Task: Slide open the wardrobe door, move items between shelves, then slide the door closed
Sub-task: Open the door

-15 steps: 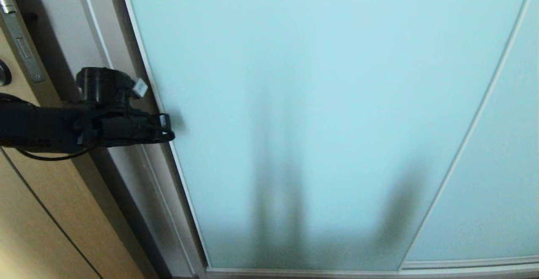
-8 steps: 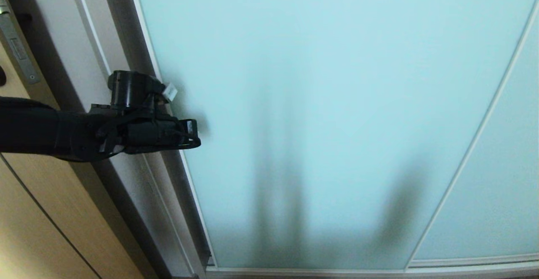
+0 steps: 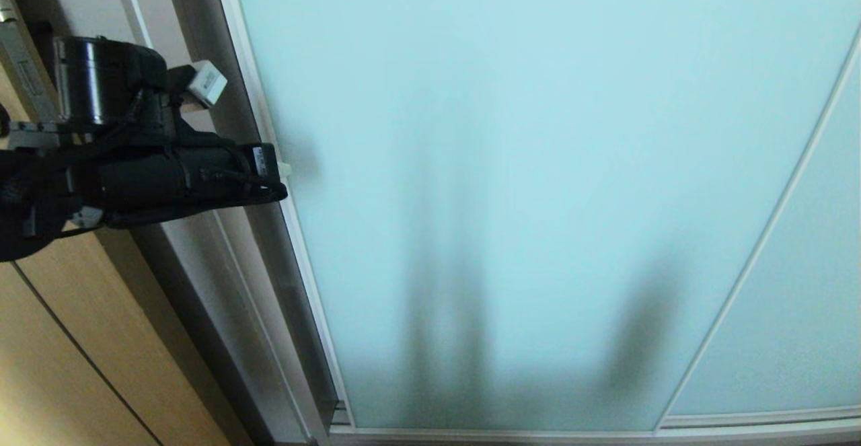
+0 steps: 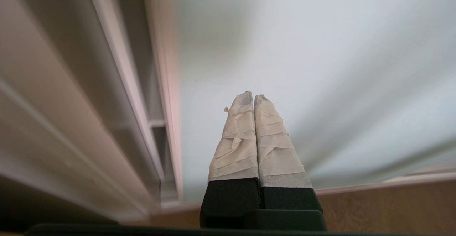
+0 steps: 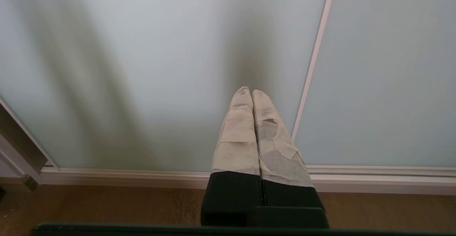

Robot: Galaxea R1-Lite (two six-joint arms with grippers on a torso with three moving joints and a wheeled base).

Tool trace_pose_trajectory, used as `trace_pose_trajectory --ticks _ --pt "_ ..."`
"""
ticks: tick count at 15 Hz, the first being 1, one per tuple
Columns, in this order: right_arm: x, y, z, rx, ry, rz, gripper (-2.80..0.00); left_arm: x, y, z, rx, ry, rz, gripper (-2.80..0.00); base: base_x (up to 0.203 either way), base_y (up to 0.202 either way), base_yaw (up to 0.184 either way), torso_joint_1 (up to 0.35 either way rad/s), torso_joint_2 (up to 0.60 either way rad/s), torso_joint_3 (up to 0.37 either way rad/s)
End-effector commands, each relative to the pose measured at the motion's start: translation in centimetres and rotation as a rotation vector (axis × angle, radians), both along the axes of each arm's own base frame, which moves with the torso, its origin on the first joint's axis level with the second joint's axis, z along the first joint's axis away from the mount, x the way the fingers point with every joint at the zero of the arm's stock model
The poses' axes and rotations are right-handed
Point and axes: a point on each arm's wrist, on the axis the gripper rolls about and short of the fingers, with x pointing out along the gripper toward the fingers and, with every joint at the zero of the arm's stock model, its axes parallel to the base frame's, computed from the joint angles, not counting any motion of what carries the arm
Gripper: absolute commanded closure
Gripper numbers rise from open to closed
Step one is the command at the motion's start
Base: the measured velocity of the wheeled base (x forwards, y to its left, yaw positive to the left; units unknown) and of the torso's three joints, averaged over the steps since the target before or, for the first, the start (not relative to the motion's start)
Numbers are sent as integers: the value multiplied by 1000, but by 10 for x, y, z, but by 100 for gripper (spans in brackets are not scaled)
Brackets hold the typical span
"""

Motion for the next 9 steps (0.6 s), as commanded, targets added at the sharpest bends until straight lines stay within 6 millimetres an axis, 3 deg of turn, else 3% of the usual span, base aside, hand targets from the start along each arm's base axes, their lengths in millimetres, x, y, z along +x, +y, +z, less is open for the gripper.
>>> trace_pose_trajectory --ticks 1,6,9 --pt "0 0 0 0 3 -1 0 -24 15 30 52 -82 72 0 0 0 0 0 0 0" --pt "0 0 0 0 3 0 0 -20 25 27 187 -73 201 0 0 0 0 0 0 0" --pt "0 0 0 0 2 0 0 -8 43 20 245 -46 258 0 0 0 0 0 0 0"
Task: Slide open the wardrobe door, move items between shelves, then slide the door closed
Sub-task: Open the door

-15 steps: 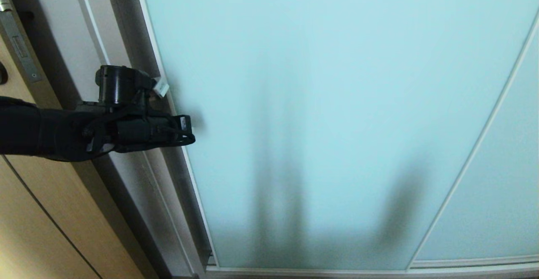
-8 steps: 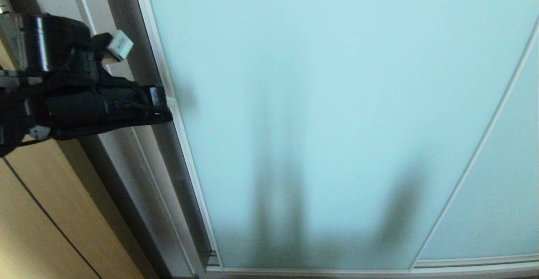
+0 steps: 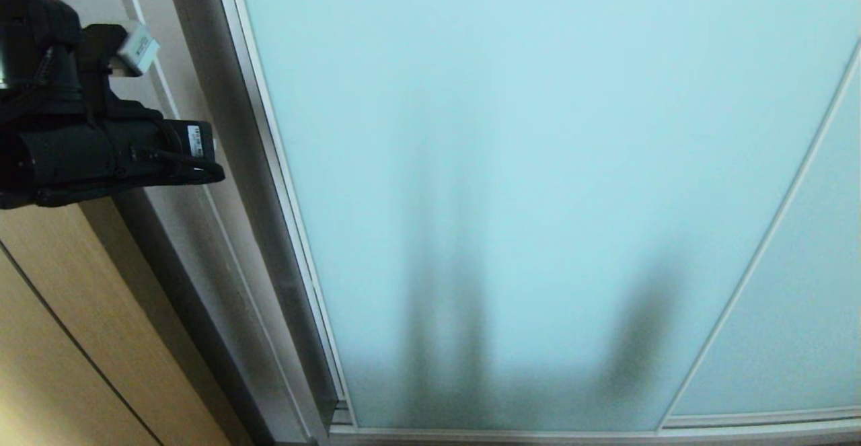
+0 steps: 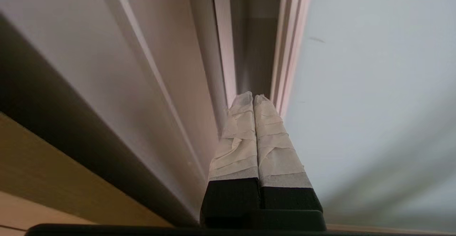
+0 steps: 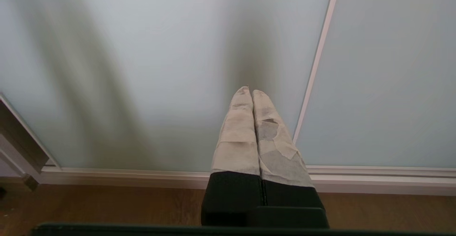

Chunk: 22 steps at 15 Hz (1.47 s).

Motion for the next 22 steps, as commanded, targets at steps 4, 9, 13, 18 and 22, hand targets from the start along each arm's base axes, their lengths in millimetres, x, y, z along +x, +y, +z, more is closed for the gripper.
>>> trace_pose_trajectory --ticks 4,9,13,18,22 --pt "0 0 0 0 3 -1 0 31 17 -22 20 59 52 0 0 0 0 0 0 0" --pt "0 0 0 0 3 -1 0 75 21 -55 -6 24 59 0 0 0 0 0 0 0" --pt "0 0 0 0 1 -1 0 85 20 -66 -58 15 46 0 0 0 0 0 0 0" --pt "0 0 0 0 3 0 0 91 17 -73 -154 31 -17 0 0 0 0 0 0 0" --pt "0 0 0 0 2 0 0 96 16 -76 -152 33 -22 0 0 0 0 0 0 0"
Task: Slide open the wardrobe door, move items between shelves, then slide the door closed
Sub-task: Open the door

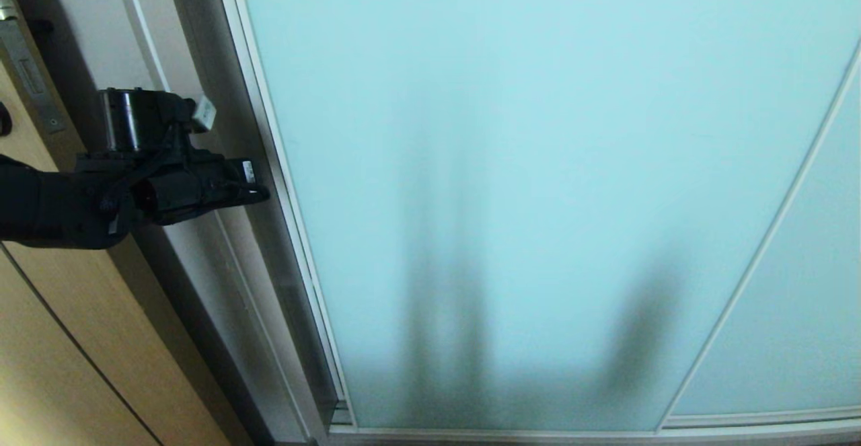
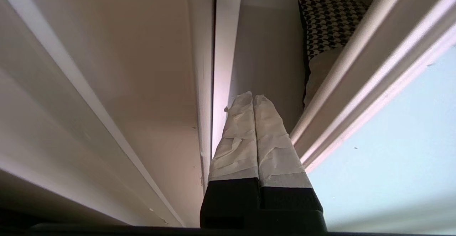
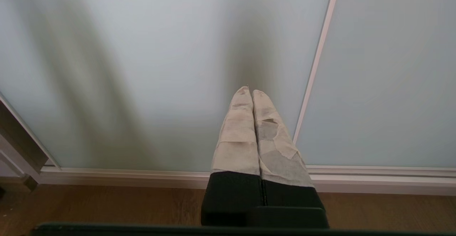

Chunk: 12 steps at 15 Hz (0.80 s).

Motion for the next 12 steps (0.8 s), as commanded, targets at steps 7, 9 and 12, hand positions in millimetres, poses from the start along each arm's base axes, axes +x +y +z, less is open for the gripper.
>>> trace_pose_trajectory --ticks 7,9,12 --pt "0 0 0 0 2 0 0 29 -21 -10 7 -1 -44 0 0 0 0 0 0 0" --pt "0 0 0 0 1 0 0 31 -27 -18 6 18 -59 0 0 0 0 0 0 0" --pt "0 0 0 0 1 -1 0 33 -32 -18 7 17 -71 0 0 0 0 0 0 0"
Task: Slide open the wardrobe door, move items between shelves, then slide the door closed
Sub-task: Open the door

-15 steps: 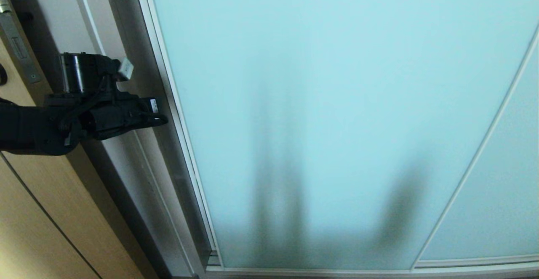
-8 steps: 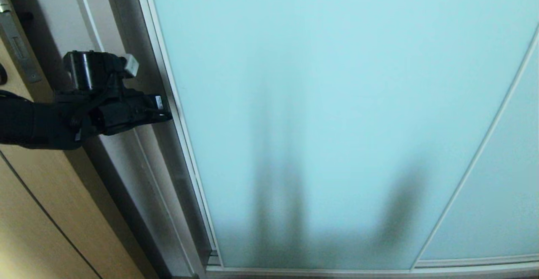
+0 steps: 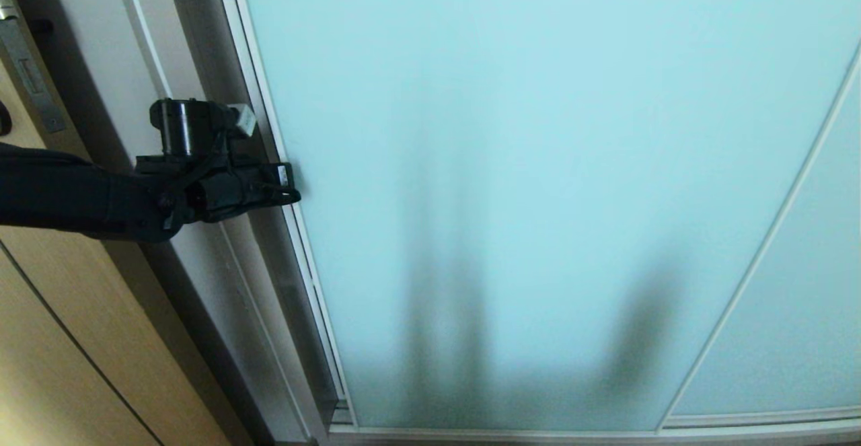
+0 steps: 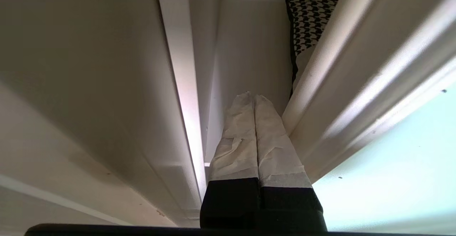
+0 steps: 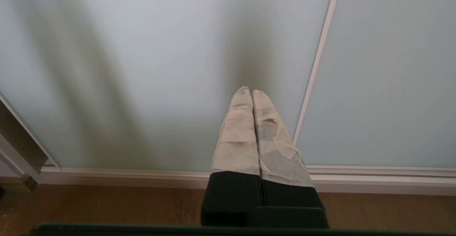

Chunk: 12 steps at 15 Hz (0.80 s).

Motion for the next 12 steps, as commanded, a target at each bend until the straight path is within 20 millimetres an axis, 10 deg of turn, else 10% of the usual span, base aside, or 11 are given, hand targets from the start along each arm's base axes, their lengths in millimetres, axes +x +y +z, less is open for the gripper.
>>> trace_pose_trajectory --ticks 1,12 --pt "0 0 0 0 3 -1 0 2 -6 -2 0 2 -17 0 0 0 0 0 0 0" --pt "0 0 0 0 1 -1 0 -12 -77 -4 21 -21 -120 0 0 0 0 0 0 0"
